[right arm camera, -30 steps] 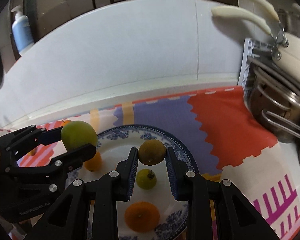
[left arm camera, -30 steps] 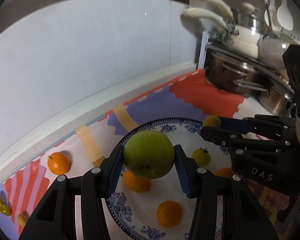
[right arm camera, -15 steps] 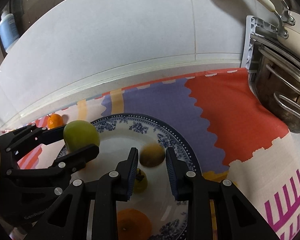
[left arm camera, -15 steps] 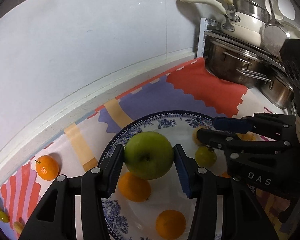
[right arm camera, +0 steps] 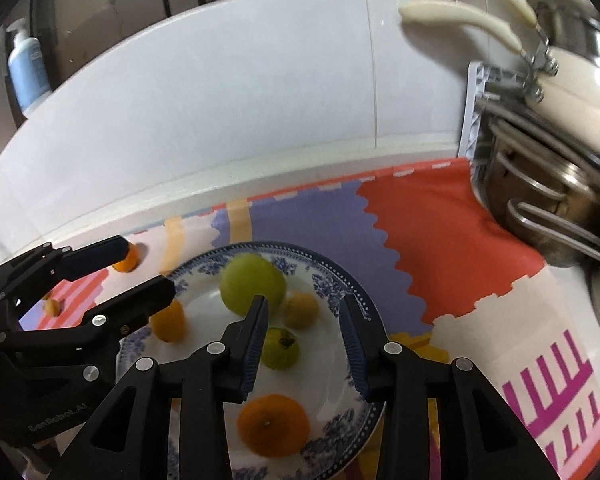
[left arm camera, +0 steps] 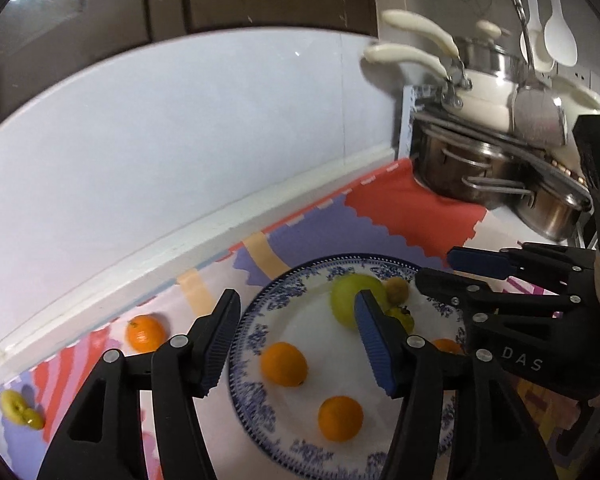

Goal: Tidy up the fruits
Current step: 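Lift both tools off the plate and move back toward the loose fruits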

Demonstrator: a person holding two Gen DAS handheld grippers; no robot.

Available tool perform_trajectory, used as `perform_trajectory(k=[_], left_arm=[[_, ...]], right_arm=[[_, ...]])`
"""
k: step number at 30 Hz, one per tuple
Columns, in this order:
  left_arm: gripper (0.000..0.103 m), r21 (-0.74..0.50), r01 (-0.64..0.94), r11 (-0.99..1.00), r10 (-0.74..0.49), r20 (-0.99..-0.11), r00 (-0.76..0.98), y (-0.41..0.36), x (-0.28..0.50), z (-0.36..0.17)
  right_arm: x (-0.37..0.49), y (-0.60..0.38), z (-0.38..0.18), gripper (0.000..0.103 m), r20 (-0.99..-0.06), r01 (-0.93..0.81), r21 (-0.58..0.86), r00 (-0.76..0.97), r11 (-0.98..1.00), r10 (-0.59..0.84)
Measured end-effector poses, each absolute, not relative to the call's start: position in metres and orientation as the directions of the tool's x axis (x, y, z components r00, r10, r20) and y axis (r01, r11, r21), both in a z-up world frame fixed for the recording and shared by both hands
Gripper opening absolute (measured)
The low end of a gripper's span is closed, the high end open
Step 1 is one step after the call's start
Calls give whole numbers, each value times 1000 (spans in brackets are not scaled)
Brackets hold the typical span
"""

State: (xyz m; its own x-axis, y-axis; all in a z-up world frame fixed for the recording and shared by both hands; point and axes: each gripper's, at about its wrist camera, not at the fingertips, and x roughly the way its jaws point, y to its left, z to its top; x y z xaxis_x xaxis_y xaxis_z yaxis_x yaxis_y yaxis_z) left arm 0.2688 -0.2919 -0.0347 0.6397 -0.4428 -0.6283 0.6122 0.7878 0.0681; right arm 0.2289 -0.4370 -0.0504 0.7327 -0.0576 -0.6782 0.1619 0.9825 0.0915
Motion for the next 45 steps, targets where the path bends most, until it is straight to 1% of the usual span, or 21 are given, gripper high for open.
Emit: perform_trajectory(k=[1,5,6,8,9,12,14,15,21,31,37,45], left_arm=[[64,67,605,793,-442,-620,648,-288,265,-31],[67,57,568,821,-430,-592,682,-270,248,-15],[69,56,559,827,-427,-583,691,-266,243,-12],[74,57,536,842,-418,-558,716,-255,232,-3],[75,58,526,849,-413,-548,727,-250,227,1],[82,56,496,866,-400,-517,757,-233,212,12],[83,54,475,878,-388,-499,775,-222,202,19],[84,53,467,882,-384,-493,781,-217,198,22],[91,31,389,921,-335,-447,829,-180,172,37],[97,46,259,965,-221,-394,892,-132,136,48],[101,60,185,981,-148,-389,910,-103,125,47],[100,82,112,990,-72,-392,917,-72,123,44]], right_arm=[[225,-435,-46,38,-670,162,89,740,983,-61],[208,-424,-32,38,-642,155,84,764,984,-65],[204,-421,-29,38,-635,152,82,770,985,-66],[196,-415,-23,44,-621,149,75,781,986,-71],[191,-410,-18,49,-608,146,73,791,987,-72],[179,-399,-9,50,-580,134,63,811,989,-73],[171,-393,-2,54,-566,129,63,821,990,-71],[166,-388,3,60,-552,125,63,831,990,-70],[144,-362,23,69,-496,106,27,865,994,-78],[120,-315,35,71,-456,38,-4,889,999,-35],[118,-291,35,71,-453,-3,-14,892,1000,-4],[136,-259,34,71,-467,-57,-39,883,998,32]])
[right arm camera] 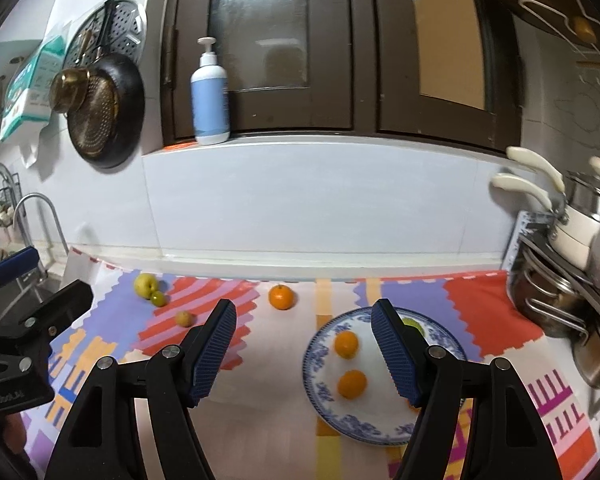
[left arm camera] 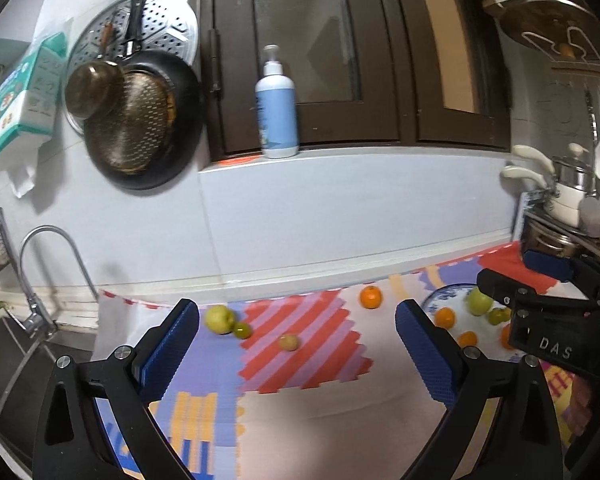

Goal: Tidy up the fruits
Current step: 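Lift both tools off the plate and move back toward the loose fruits, then grasp the small brown fruit with the left tool while the right tool grasps the orange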

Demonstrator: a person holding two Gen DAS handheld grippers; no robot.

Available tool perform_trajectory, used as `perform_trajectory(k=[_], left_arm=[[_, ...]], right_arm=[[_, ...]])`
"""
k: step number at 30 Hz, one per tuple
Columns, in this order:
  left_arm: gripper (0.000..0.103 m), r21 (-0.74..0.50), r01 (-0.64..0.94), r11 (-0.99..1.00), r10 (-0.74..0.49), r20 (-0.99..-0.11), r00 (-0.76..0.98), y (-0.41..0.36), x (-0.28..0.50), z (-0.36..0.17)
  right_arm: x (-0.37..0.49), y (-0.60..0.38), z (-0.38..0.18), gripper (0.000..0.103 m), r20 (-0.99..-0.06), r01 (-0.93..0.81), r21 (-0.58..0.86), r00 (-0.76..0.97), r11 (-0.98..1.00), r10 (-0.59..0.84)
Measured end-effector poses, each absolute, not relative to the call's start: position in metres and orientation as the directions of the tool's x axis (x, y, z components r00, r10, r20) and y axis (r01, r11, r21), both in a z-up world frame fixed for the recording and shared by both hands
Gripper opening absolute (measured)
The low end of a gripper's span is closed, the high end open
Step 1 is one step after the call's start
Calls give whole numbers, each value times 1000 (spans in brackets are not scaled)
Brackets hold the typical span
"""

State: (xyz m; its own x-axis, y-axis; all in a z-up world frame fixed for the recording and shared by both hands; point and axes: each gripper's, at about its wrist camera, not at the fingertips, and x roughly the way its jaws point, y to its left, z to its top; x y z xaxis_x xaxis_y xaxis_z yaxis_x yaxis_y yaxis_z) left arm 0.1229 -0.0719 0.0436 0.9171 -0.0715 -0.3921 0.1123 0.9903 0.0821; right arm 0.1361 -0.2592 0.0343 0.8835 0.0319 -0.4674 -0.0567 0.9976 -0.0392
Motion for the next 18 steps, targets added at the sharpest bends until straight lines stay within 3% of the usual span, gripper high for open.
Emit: perform_trajectory(k=[8,18], left_arm=[[92,100,68,993,-20,-425,905,-56,143,29],[79,21,78,997,-53,-562,826,-47,202,-12]], right_arm=[[179,-253,23,71,-536,-74,-23,842,997,50],[241,-241,-12,71,-642,-114,-14,762,993,79]])
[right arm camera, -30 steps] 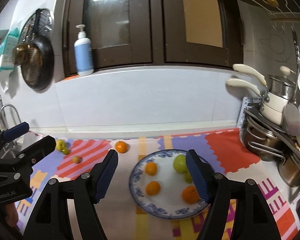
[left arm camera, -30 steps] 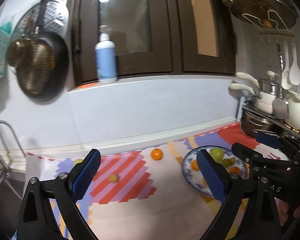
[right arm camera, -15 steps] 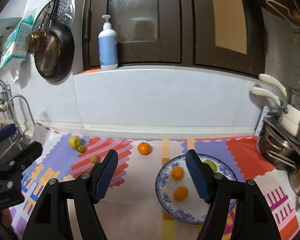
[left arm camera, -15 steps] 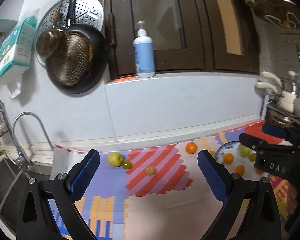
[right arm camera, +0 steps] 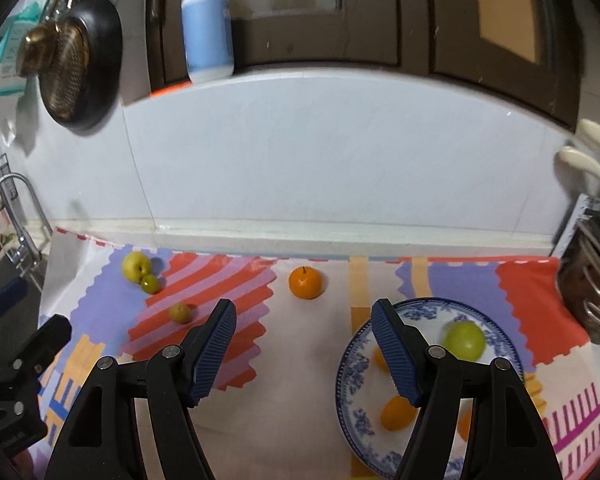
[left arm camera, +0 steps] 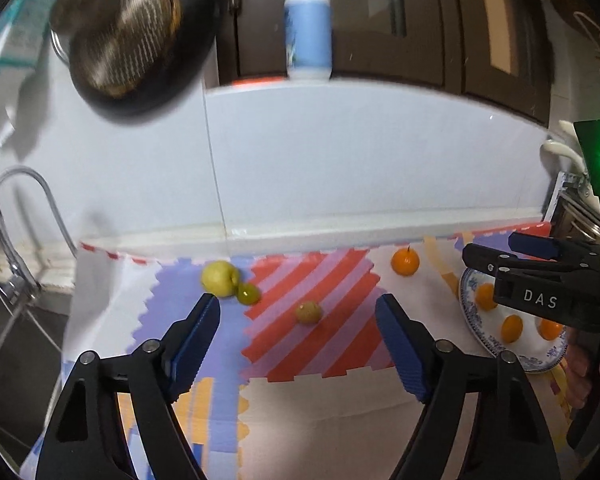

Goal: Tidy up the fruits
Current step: 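Grasp the small brown fruit with the left tool while the right tool grasps the orange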

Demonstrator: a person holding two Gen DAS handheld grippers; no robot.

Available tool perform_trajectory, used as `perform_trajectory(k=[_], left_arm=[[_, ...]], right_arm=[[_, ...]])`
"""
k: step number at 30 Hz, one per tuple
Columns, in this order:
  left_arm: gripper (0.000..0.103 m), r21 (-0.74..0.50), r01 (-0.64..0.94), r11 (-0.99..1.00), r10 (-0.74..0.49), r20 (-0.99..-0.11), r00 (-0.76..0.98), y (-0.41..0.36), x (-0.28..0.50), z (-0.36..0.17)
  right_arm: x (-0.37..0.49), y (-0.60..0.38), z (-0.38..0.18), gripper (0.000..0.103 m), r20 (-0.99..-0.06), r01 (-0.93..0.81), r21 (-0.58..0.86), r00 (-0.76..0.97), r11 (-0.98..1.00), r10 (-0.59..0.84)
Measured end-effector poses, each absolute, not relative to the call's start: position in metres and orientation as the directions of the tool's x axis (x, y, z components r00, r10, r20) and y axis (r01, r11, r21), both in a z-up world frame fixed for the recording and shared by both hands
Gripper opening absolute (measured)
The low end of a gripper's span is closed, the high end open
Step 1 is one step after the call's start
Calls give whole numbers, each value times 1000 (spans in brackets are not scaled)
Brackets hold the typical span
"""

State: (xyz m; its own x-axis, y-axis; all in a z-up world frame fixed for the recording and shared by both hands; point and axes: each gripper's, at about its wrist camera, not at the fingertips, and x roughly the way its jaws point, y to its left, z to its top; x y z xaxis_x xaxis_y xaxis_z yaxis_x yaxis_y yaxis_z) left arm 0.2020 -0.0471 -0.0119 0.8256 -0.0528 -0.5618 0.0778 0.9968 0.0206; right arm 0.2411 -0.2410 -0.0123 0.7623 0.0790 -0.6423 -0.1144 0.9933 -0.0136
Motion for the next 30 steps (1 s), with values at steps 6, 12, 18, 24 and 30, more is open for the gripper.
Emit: perform_trajectory(k=[6,12,18,24,30], left_arm=[[73,-17,93,996,-82,-645,760,-50,240,-41],[64,-59,111,992,-119,-727,676,-56,281,-66],[57,-59,111,992,-116,-777,619,-62,307,-85],[48,-65,106,992,-115,-803,584,-63,322,-99],[38,-64,109,992,-116,-811,573,-64,330,-105]], right_arm=[[280,-240,-40,70,-709,-129,7,699,992,96],[319,-240,-63,70,-764,-143,-27,641,989,72],[351,-238,-80,65,-808,-149,-28,585,988,65],[373,-235,-95,59,-840,-153,5,536,988,87],[387,-235,-112,51,-862,-138,38,497,990,102]])
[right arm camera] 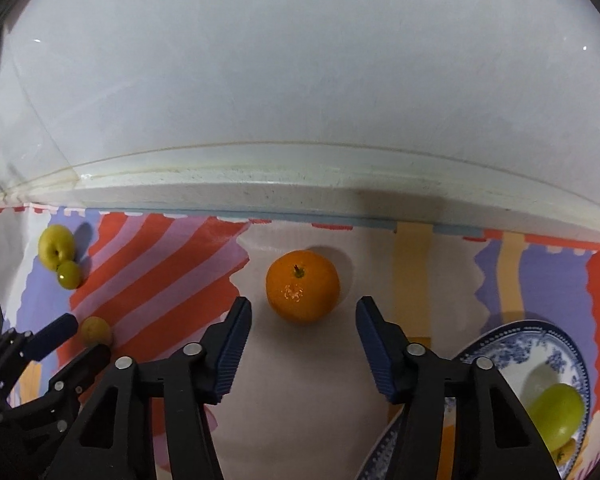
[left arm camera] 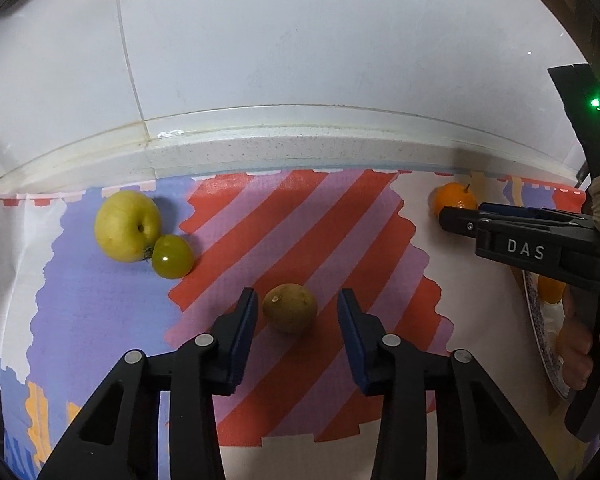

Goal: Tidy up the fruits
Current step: 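Grasp the small brown fruit with the left tool while the right tool grasps the orange, then carry the brown fruit and orange over the plate and open both tools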

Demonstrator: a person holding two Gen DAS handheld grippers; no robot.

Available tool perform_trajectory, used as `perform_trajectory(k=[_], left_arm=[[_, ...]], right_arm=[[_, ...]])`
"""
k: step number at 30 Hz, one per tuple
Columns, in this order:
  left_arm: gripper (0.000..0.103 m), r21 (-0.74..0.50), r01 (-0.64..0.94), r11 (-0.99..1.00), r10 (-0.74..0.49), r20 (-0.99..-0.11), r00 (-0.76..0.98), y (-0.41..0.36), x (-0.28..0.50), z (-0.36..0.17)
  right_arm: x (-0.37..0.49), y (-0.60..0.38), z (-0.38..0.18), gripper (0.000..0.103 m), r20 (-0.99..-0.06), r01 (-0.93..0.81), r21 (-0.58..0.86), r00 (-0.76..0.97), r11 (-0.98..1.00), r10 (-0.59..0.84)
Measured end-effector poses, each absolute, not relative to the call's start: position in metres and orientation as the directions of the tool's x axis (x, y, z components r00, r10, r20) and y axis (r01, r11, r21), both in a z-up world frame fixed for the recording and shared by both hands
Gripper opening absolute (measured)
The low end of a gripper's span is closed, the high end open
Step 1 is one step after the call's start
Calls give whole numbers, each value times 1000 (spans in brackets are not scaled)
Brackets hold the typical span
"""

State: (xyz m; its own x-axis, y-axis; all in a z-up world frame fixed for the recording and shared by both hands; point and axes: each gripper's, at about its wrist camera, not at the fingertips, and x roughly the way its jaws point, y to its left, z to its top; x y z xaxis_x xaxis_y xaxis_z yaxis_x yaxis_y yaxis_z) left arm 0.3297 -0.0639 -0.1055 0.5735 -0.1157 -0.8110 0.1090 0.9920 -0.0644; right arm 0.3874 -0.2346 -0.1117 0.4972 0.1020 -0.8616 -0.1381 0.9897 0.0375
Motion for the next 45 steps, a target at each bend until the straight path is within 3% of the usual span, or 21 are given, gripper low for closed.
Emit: perform_trajectory(k=[6,10,18,45], left_arm=[[29,-66,104,992,-114,-812,572,-60,335,-109],[29,-76,102,992,-122,-806,579,-58,335,-110],[29,-77,113,991,-129,-798,588,-61,332,-108],[29,-77,248,966,-240,-636,733,-75,226,-15]], right_arm=[[395,-231,-118,49,-866,-144,37,489,989,103],[394,-231,-119,43,-863,-139,22,498,990,89],[392,-228,-119,42,-856,-145,31,507,989,102],[246,-246,-13,42,-687,-154,27,715,988,130]])
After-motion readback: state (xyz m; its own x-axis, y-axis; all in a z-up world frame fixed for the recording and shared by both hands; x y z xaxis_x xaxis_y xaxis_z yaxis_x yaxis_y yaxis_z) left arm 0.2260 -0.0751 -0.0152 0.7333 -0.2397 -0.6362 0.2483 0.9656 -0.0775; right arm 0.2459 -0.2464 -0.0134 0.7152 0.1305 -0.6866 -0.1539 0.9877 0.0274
